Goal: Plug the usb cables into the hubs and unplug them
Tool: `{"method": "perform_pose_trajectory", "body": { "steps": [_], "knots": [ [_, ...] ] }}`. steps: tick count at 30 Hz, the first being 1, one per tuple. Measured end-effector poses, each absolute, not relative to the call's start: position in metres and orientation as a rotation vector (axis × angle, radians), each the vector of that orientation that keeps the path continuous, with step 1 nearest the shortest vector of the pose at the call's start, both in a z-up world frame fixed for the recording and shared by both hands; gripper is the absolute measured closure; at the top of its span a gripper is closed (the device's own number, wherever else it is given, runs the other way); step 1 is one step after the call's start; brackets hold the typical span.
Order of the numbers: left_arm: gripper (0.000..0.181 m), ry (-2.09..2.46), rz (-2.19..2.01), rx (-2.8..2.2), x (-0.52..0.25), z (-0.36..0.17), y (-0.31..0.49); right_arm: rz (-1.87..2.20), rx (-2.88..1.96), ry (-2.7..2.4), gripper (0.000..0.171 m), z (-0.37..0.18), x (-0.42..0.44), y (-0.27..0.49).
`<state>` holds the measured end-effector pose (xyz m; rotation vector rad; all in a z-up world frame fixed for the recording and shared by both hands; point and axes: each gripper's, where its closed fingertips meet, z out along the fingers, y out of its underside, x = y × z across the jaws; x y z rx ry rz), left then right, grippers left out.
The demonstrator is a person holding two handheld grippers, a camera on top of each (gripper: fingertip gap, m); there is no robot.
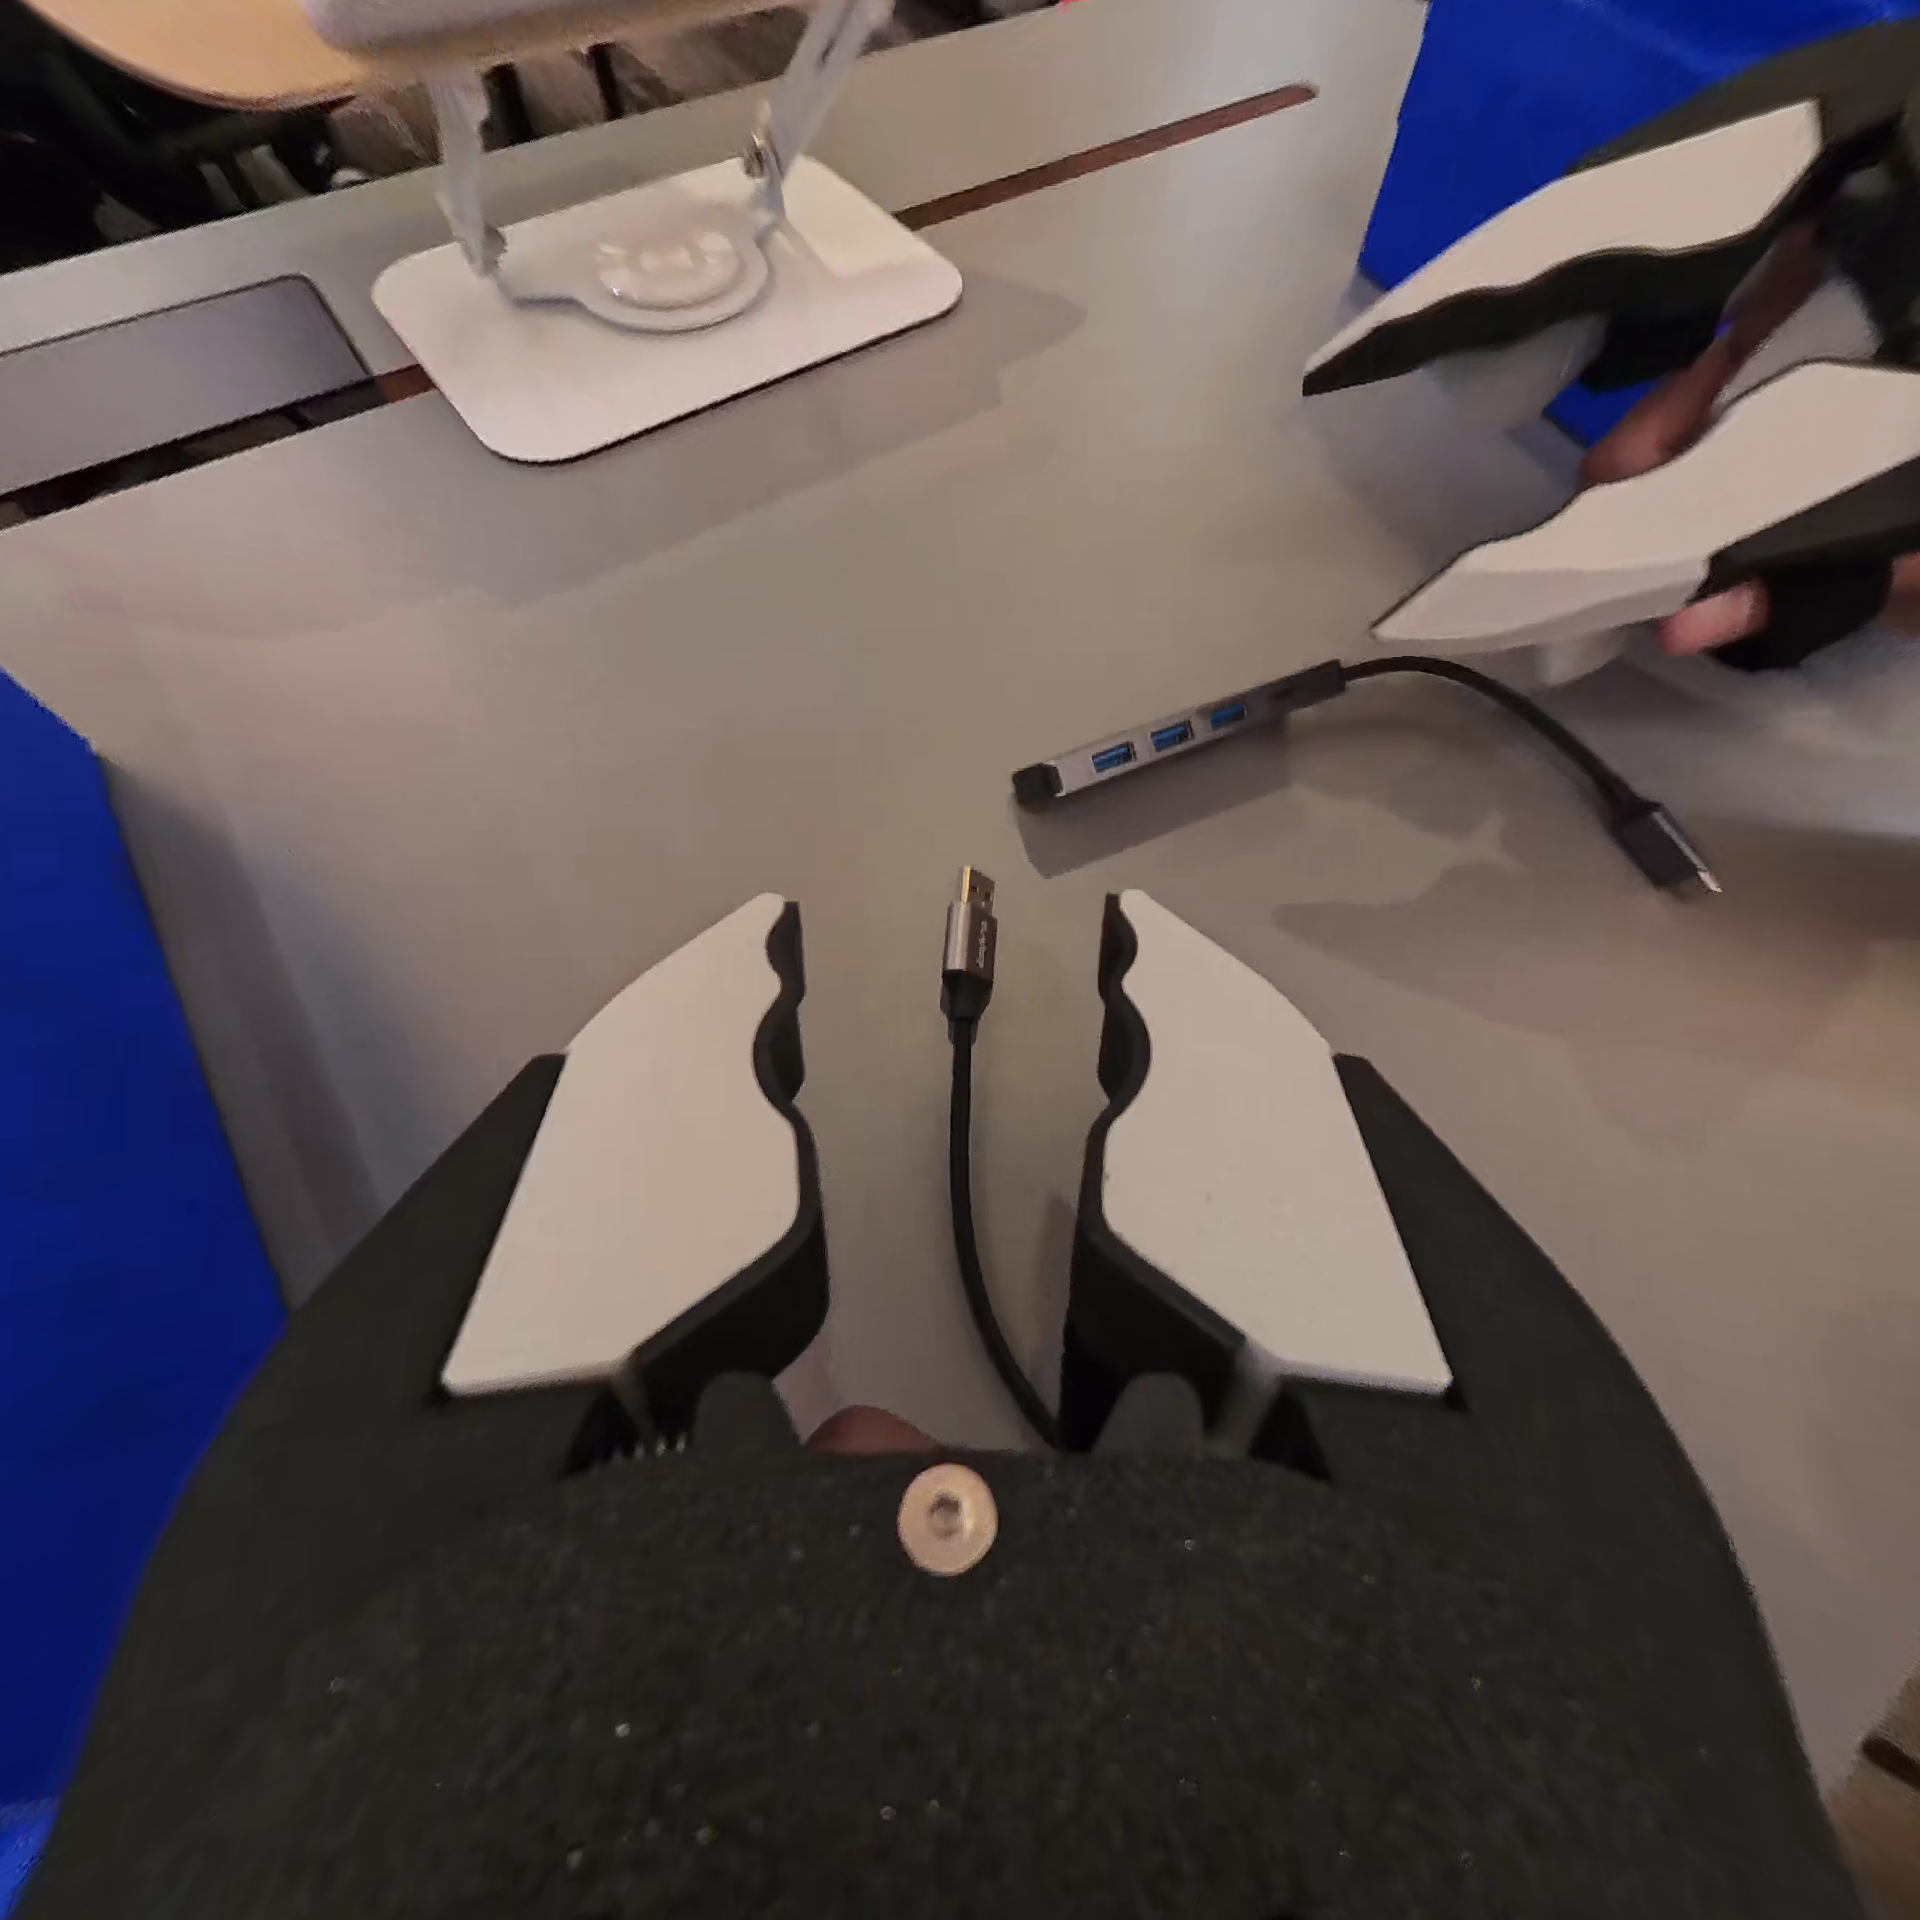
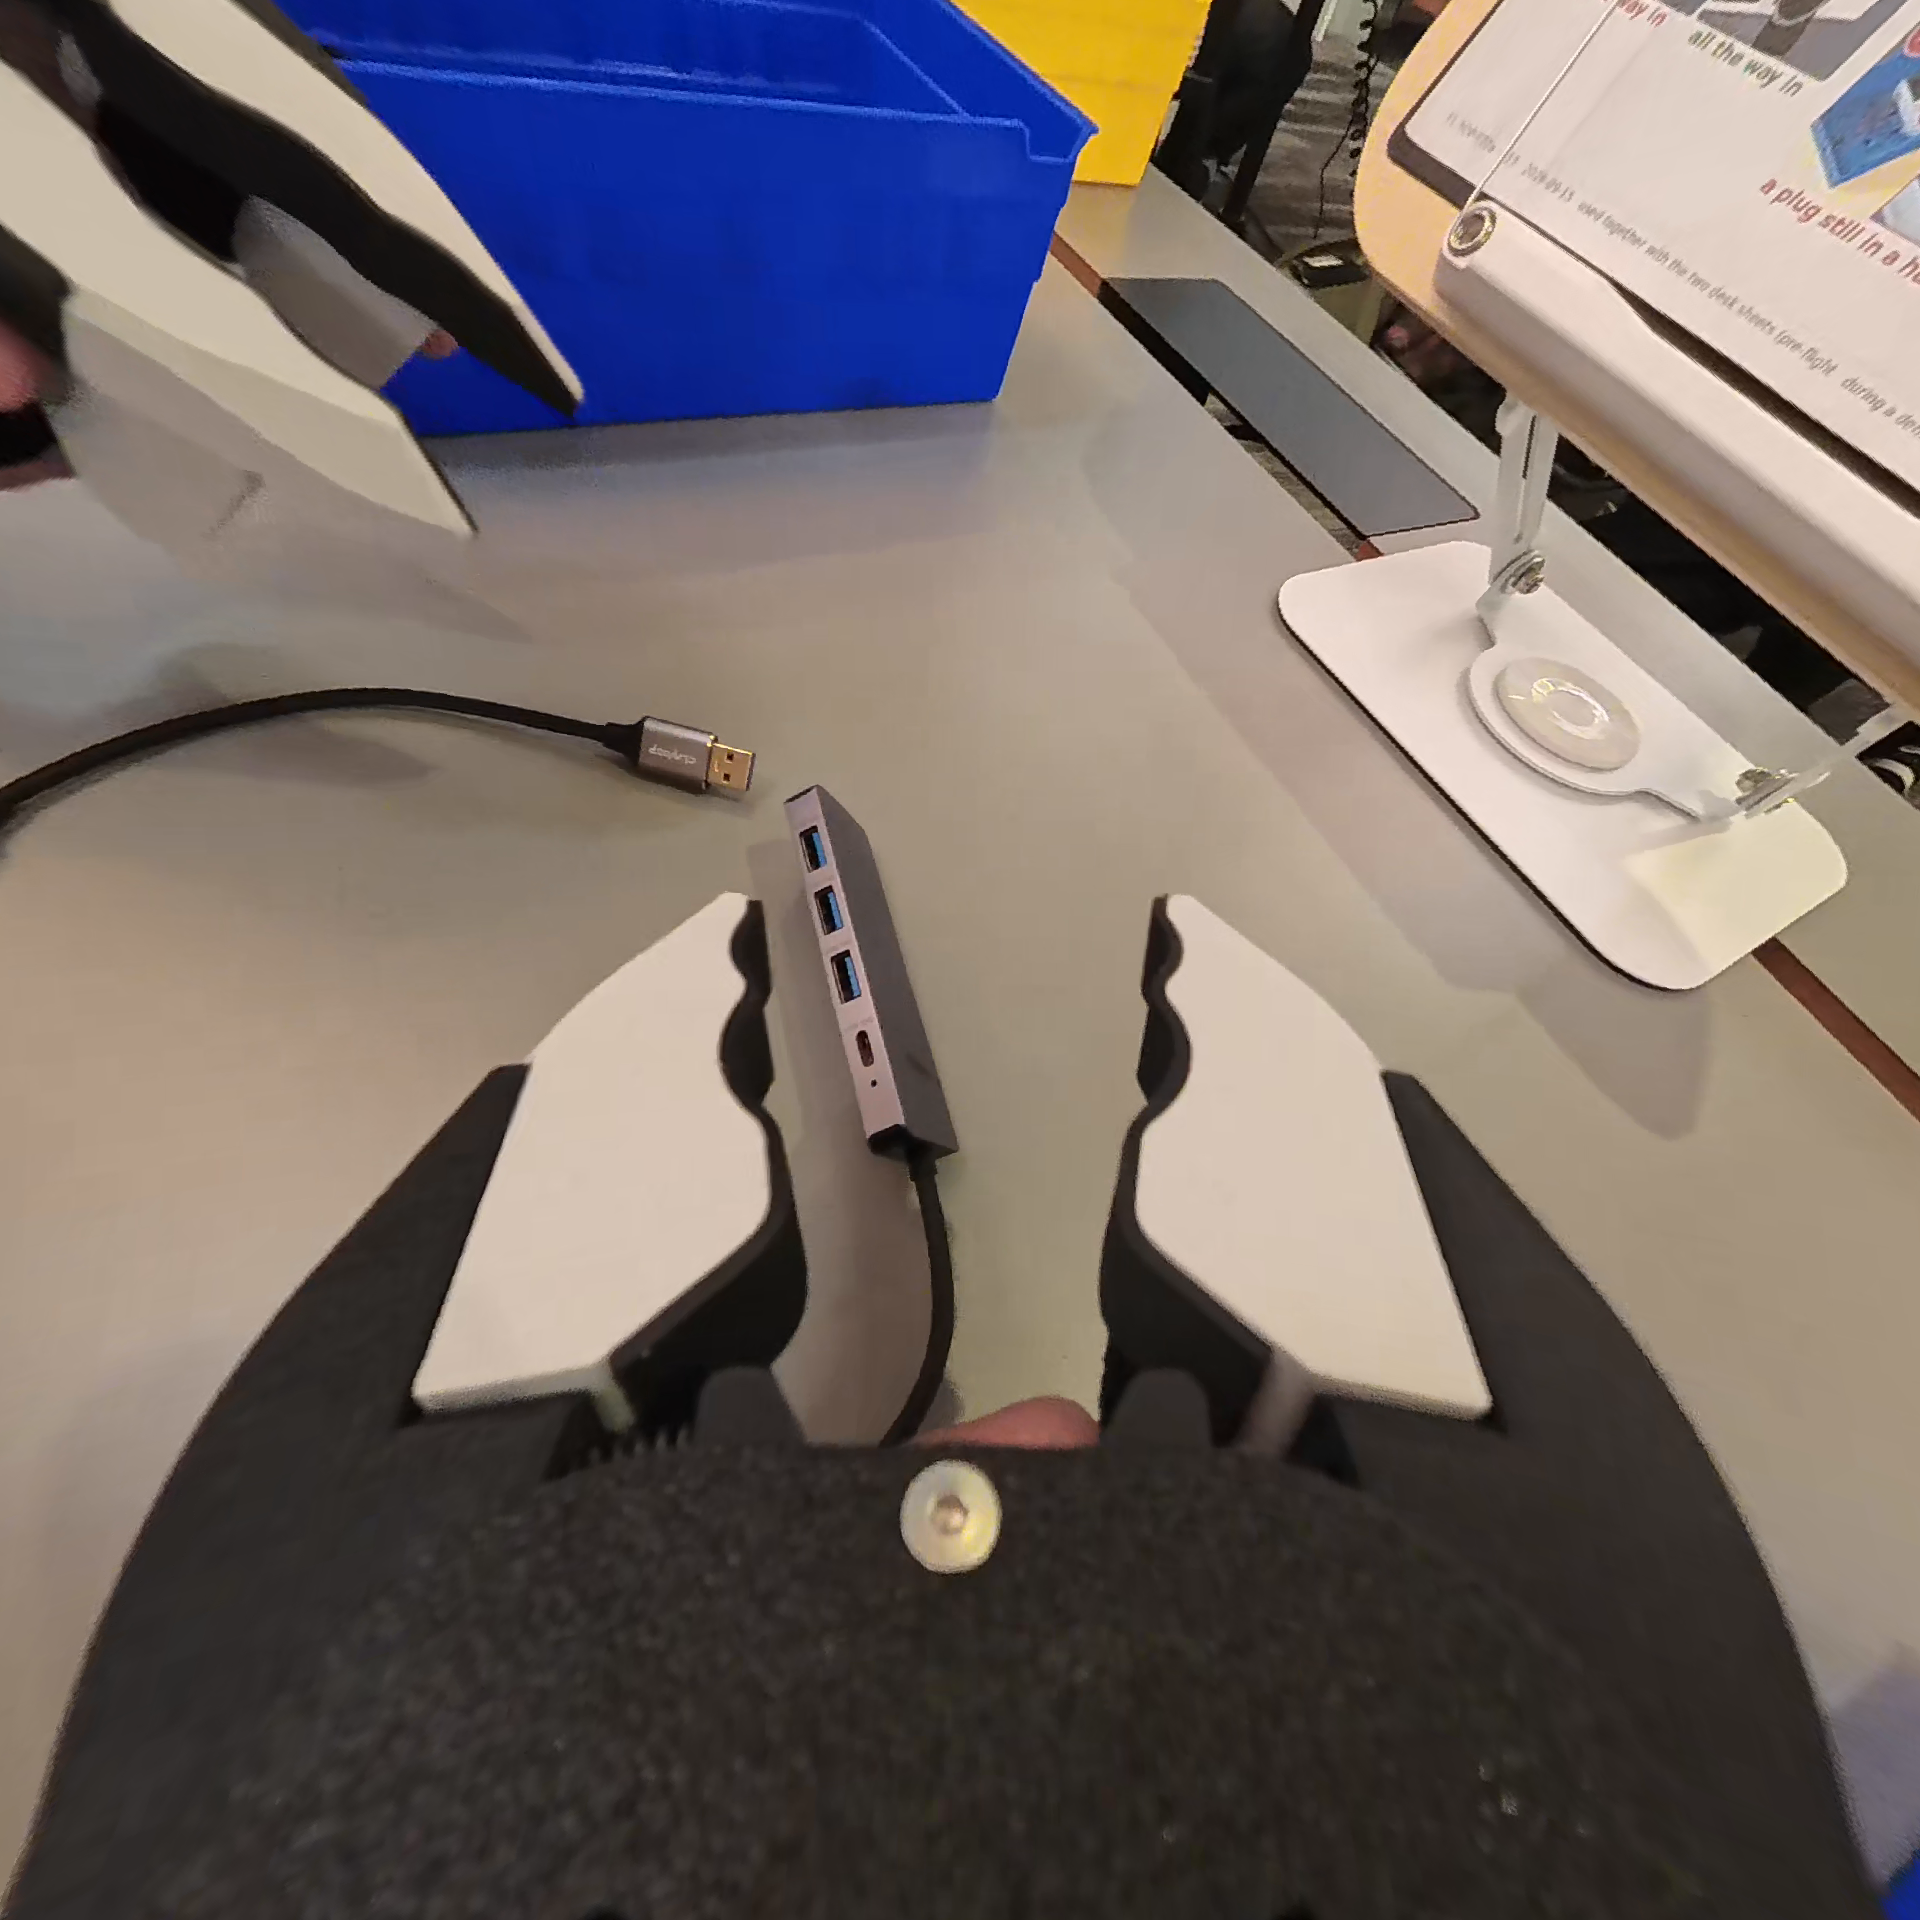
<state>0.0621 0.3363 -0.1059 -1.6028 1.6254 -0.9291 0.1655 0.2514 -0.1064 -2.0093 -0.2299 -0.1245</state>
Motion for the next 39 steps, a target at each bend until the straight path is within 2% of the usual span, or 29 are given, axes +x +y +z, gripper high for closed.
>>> {"method": "perform_pose_trajectory", "body": {
  "steps": [39],
  "knots": [
    [0.133,1.636,-0.891,-1.644,0.058,-0.119,0.335,-0.132,-2.023,-0.24,0.113,-0.109,0.163,0.252]
  ]
}}
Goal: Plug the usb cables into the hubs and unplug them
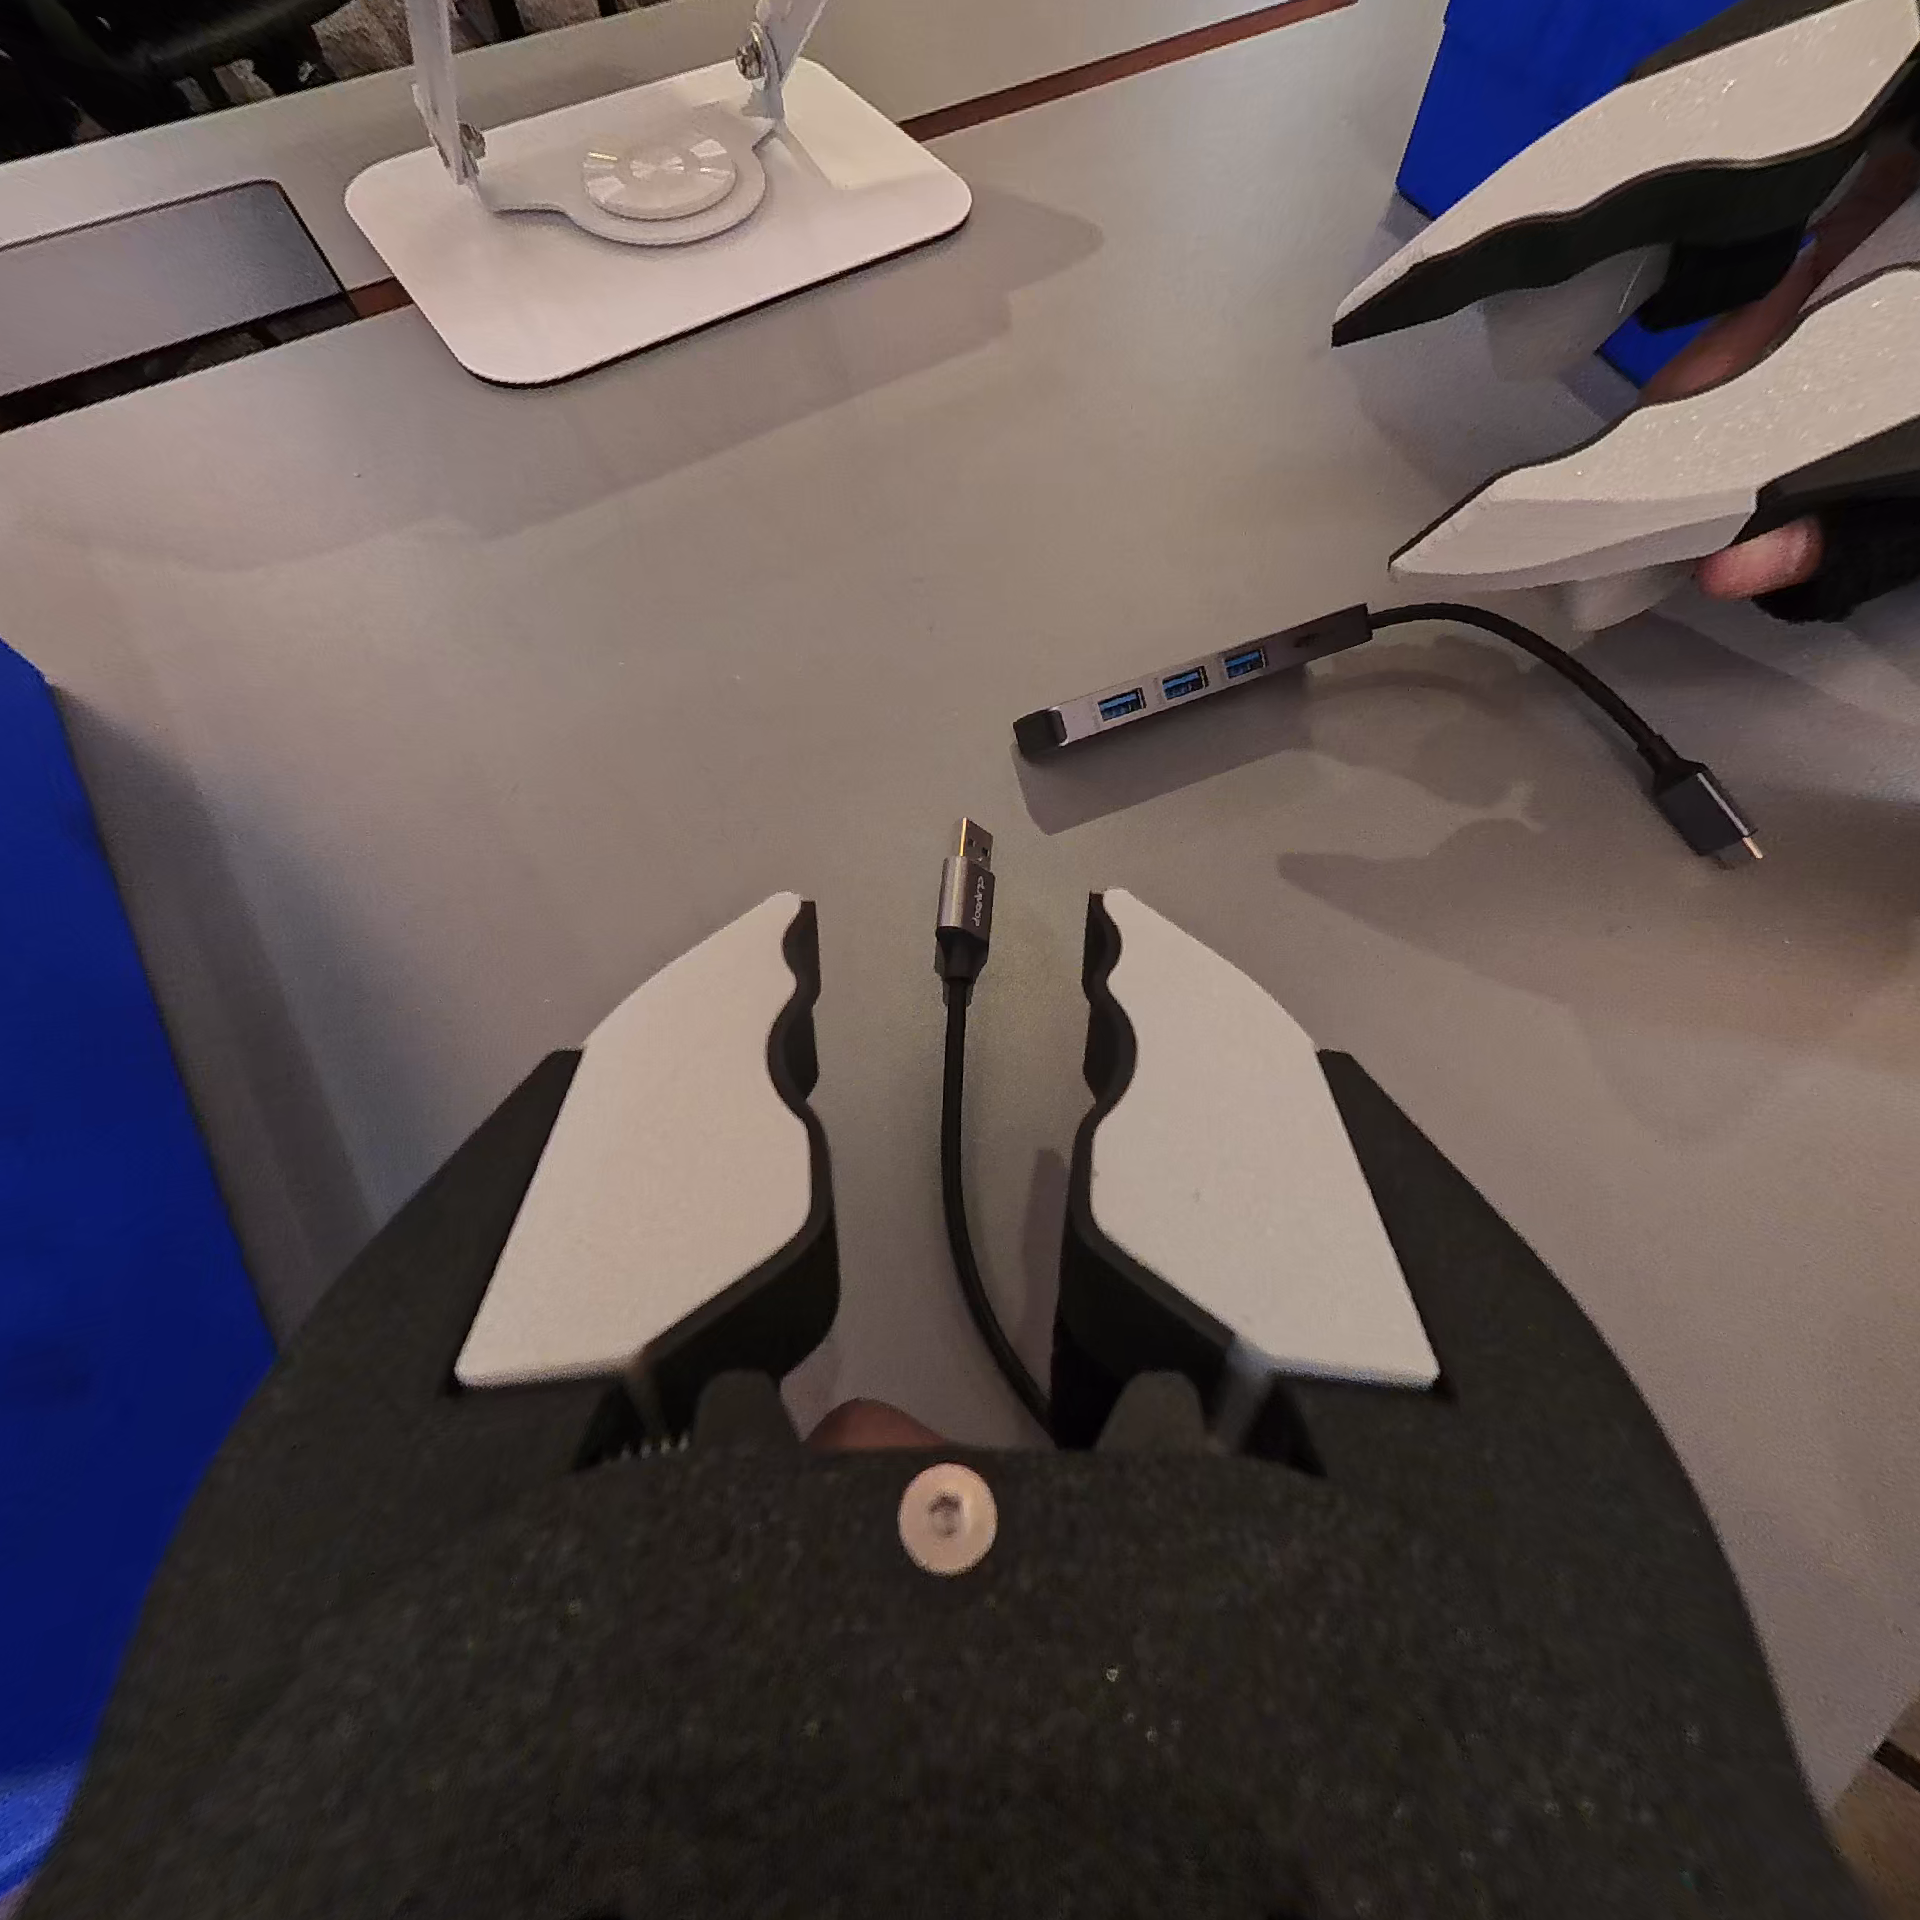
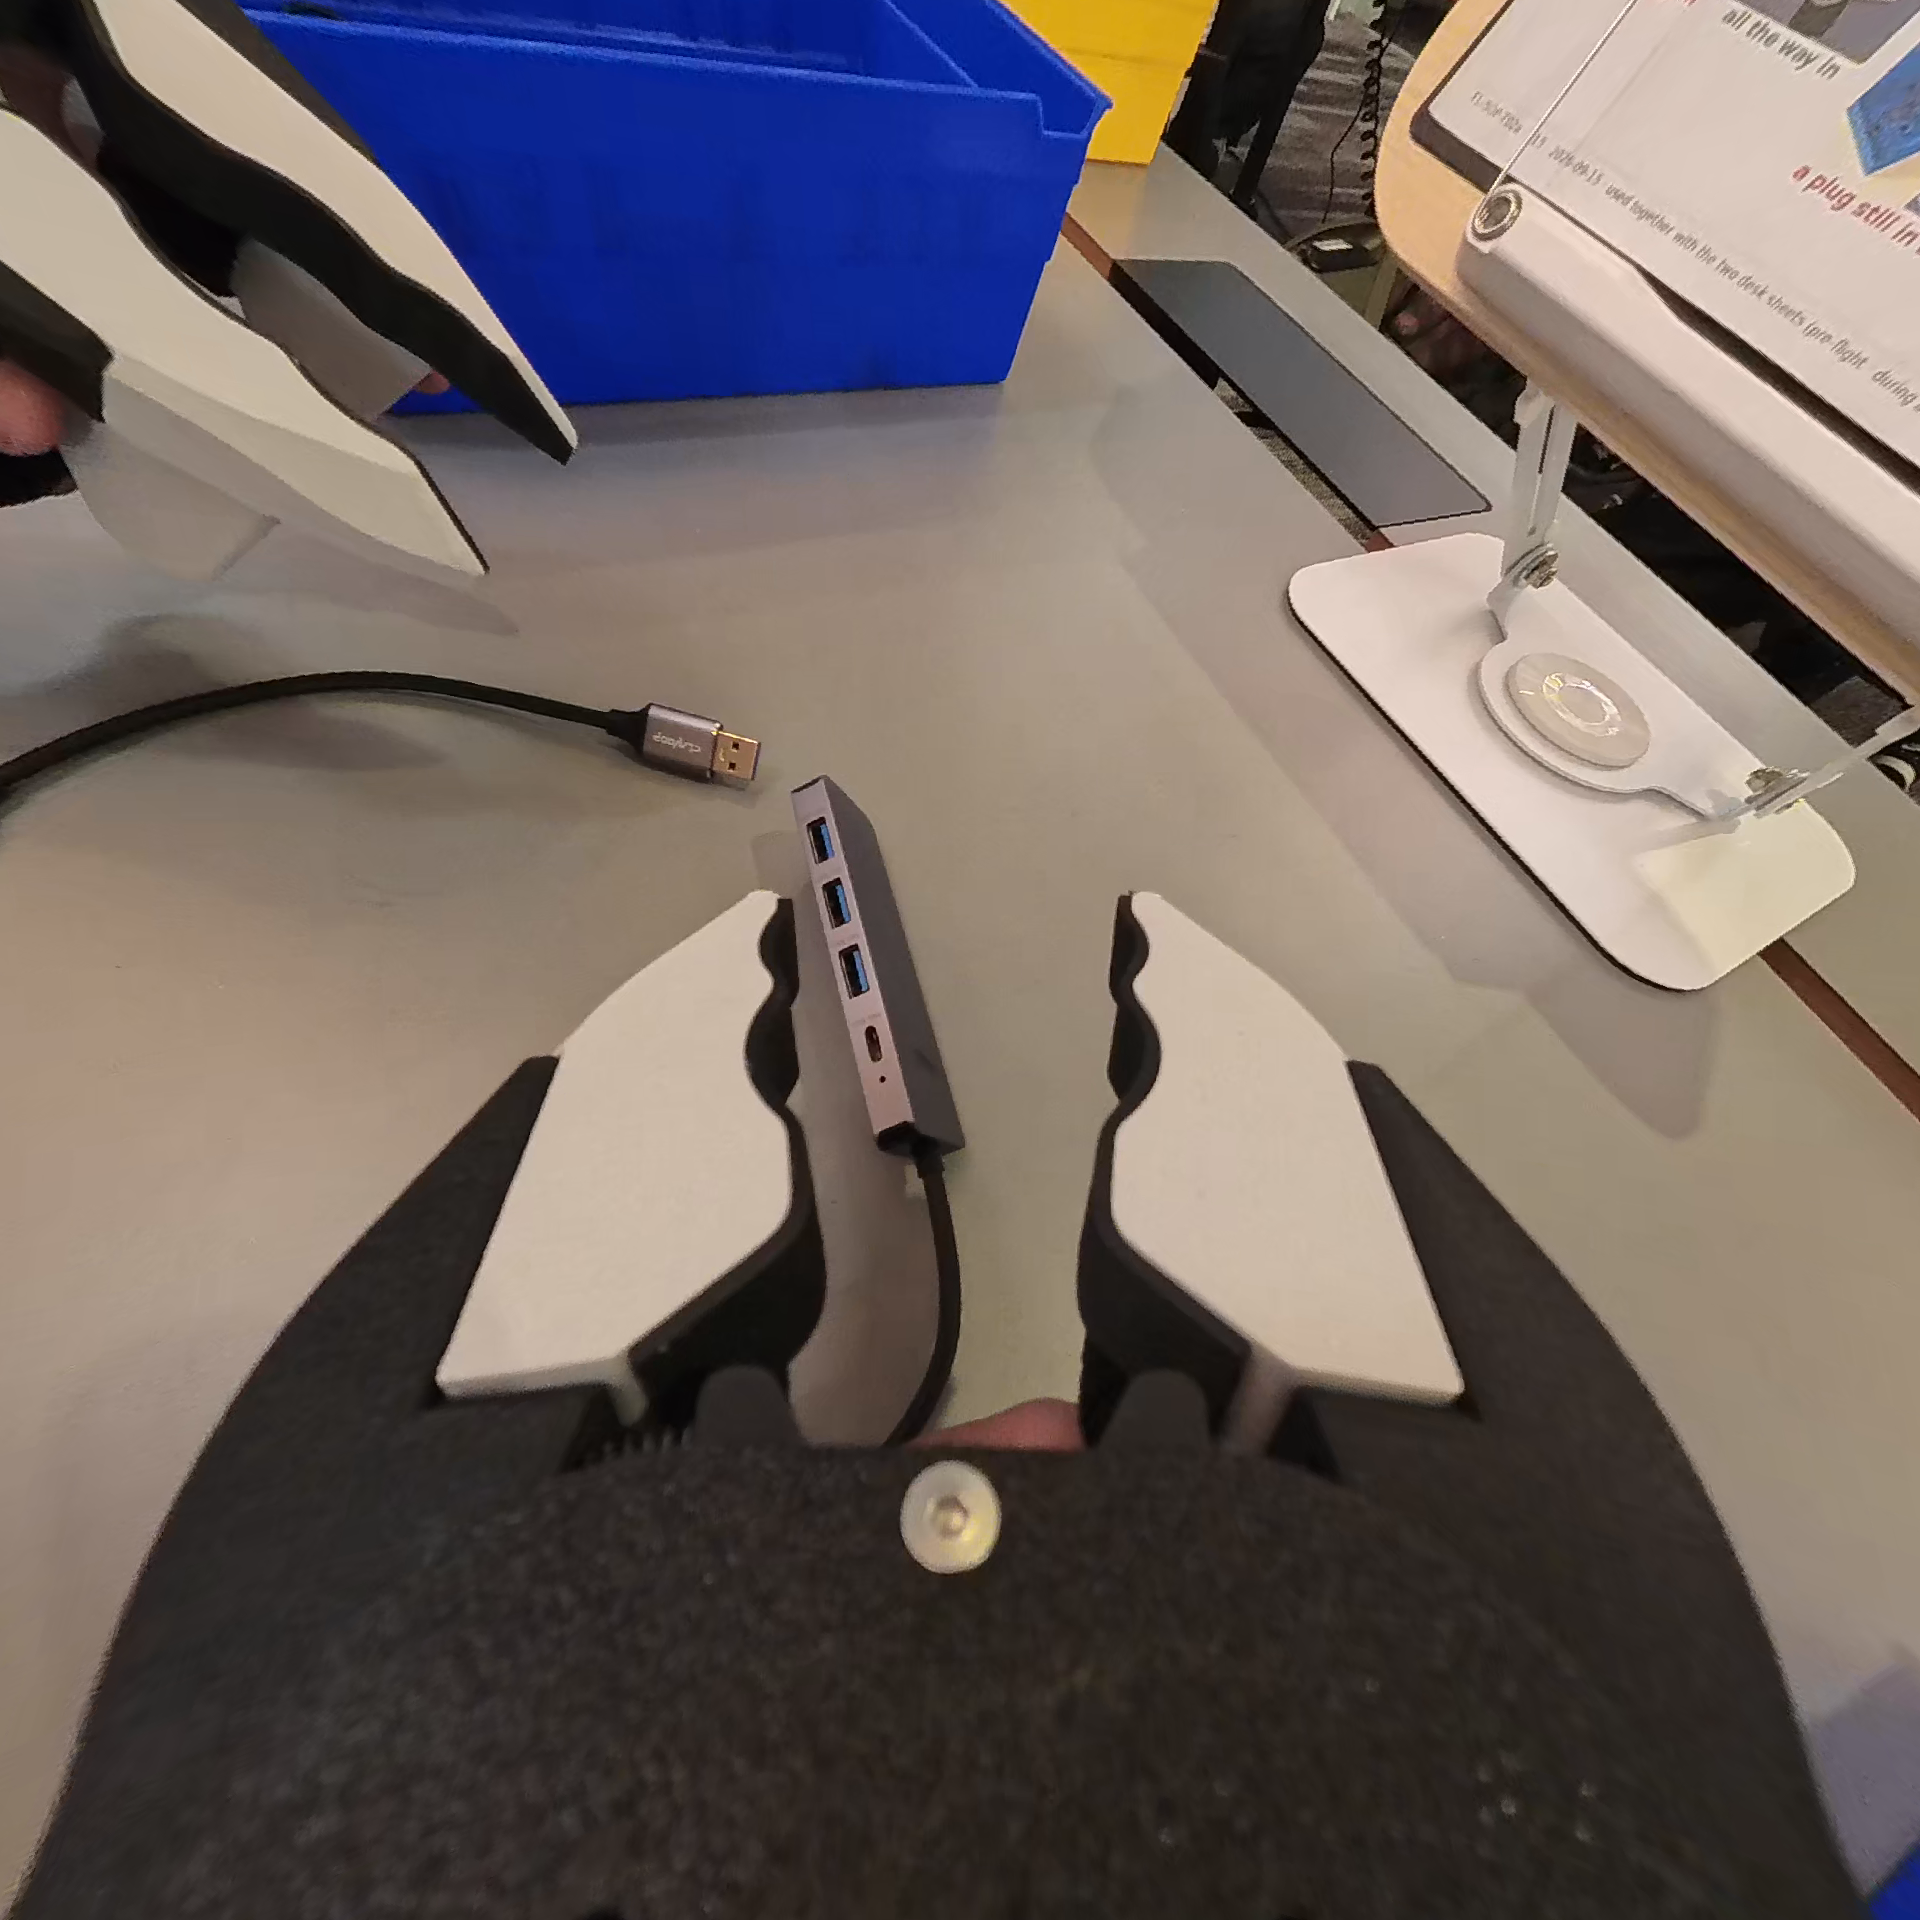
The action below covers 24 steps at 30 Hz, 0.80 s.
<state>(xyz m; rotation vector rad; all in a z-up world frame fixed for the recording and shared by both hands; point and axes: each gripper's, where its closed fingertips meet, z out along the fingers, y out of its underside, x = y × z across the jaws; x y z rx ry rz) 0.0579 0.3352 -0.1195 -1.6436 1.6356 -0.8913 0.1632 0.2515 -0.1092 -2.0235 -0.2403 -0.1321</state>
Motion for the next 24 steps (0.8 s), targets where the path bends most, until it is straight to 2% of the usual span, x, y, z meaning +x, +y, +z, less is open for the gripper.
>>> {"method": "perform_pose_trajectory", "body": {
  "steps": [24],
  "knots": [
    [0.133,1.65,-0.891,-1.648,0.0575,-0.1217,0.3326,-0.141,-2.029,-0.25,0.115,-0.111,0.1626,0.2511]
  ]
}}
